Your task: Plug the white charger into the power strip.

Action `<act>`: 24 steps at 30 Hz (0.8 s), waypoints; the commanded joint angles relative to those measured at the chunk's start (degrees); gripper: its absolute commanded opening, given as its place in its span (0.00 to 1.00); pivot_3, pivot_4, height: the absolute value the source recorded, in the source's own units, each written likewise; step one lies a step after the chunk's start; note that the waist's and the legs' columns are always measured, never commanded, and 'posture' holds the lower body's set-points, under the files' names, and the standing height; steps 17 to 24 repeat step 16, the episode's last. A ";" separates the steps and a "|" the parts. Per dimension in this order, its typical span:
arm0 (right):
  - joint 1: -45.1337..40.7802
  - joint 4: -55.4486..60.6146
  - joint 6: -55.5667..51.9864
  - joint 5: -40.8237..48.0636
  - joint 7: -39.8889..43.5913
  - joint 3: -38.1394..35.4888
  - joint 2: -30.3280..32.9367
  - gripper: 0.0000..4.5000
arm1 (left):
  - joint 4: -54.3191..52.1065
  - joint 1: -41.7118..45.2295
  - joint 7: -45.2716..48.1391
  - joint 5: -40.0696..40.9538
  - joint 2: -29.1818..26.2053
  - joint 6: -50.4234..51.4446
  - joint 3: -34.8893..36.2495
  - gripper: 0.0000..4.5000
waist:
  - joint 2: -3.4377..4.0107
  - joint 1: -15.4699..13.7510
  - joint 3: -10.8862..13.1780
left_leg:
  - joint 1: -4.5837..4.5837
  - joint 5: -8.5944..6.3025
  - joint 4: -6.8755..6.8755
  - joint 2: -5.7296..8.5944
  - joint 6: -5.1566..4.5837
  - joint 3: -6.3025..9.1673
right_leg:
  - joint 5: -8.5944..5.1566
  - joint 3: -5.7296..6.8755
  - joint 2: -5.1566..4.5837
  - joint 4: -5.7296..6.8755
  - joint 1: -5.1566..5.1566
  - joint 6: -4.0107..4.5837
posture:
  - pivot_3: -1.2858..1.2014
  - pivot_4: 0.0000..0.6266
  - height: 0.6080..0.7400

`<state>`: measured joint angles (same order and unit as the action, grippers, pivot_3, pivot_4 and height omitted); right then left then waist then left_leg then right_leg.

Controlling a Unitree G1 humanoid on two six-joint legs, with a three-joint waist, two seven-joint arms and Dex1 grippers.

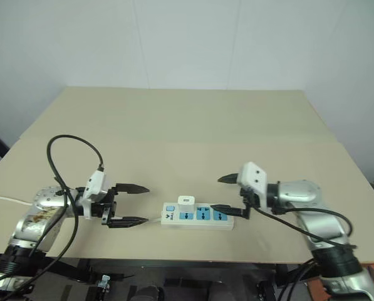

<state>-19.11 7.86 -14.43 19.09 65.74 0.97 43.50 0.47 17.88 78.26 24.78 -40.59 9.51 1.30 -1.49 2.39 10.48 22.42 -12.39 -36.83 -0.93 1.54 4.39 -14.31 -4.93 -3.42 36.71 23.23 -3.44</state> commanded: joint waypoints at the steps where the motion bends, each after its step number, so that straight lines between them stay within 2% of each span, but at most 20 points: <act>1: 2.05 2.72 -0.30 2.98 1.30 -4.63 2.76 1.00 | -2.79 -0.70 -1.03 2.00 -1.93 1.25 3.18 0.99 | -0.01 0.08 0.13 | 0.00 0.00 0.00 0.00 0.00 -0.01 | 0.00 0.00 0.00 0.00 0.00 0.00 | 0.52 0.24 1.00; 11: 6.35 3.23 0.02 5.55 2.53 -8.78 6.21 1.00 | -6.54 -3.20 -2.41 4.46 -6.41 4.55 7.15 0.99 | 0.01 0.12 0.45 | 0.00 0.00 0.00 -0.01 0.00 -0.06 | 0.00 -0.04 0.01 0.00 0.02 0.00 | 0.52 0.24 1.00; 24: 7.12 2.69 0.65 5.58 2.85 -8.66 6.44 1.00 | -6.44 -4.79 -2.58 4.51 -6.69 4.09 7.61 0.99 | 0.02 0.17 0.45 | -0.01 0.00 0.00 -0.01 0.00 -0.07 | 0.00 -0.04 0.01 0.01 0.02 0.00 | 0.52 0.24 1.00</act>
